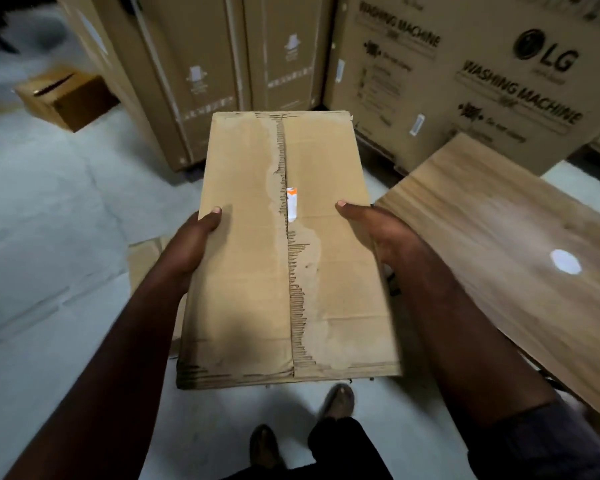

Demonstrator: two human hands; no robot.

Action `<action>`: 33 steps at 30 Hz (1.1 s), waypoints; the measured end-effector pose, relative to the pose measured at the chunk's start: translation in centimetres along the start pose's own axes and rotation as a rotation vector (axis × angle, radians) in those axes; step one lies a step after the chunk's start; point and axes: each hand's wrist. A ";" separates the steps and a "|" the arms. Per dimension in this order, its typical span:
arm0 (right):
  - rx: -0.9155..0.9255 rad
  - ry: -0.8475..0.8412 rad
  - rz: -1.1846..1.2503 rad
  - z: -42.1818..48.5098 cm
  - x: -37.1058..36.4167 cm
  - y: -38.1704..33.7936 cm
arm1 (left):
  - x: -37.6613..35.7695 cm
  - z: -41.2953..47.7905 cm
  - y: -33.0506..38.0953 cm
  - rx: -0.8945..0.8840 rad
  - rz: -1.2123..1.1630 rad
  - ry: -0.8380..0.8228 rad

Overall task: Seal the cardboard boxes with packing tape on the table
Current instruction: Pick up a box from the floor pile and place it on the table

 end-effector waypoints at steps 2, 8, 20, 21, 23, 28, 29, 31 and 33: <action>0.005 0.052 0.041 -2.2 2.5 -1.7 | -2.9 1.1 2.1 -0.008 0.006 -0.051; 0.021 0.247 0.033 -9.1 13.9 -5.4 | -16.6 6.1 6.7 -0.058 0.090 -0.192; -0.002 0.469 0.191 -18.9 36.2 -6.0 | -42.1 11.1 8.5 -0.021 0.206 -0.476; 0.011 0.485 0.202 -19.6 37.4 -6.0 | -43.6 11.4 8.5 -0.014 0.204 -0.491; 0.033 0.517 0.234 -20.7 39.8 -5.8 | -46.6 12.0 8.5 0.006 0.201 -0.514; 0.056 0.617 0.328 -22.5 44.0 -5.5 | -52.3 14.6 8.4 0.070 0.240 -0.606; 0.056 0.641 0.342 -22.7 44.6 -5.2 | -53.1 15.2 8.3 0.076 0.247 -0.624; 0.057 0.692 0.354 -23.1 45.8 -4.7 | -54.8 16.2 8.4 0.079 0.248 -0.661; 0.065 0.728 0.348 -23.1 47.0 -4.3 | -56.2 17.1 8.4 0.070 0.250 -0.689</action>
Point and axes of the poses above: each hand's wrist, its own z-axis towards the middle knuckle, its own x-axis out of the back of the hand, y = z × x, and after that the axes turned 13 degrees about -y, right-handed
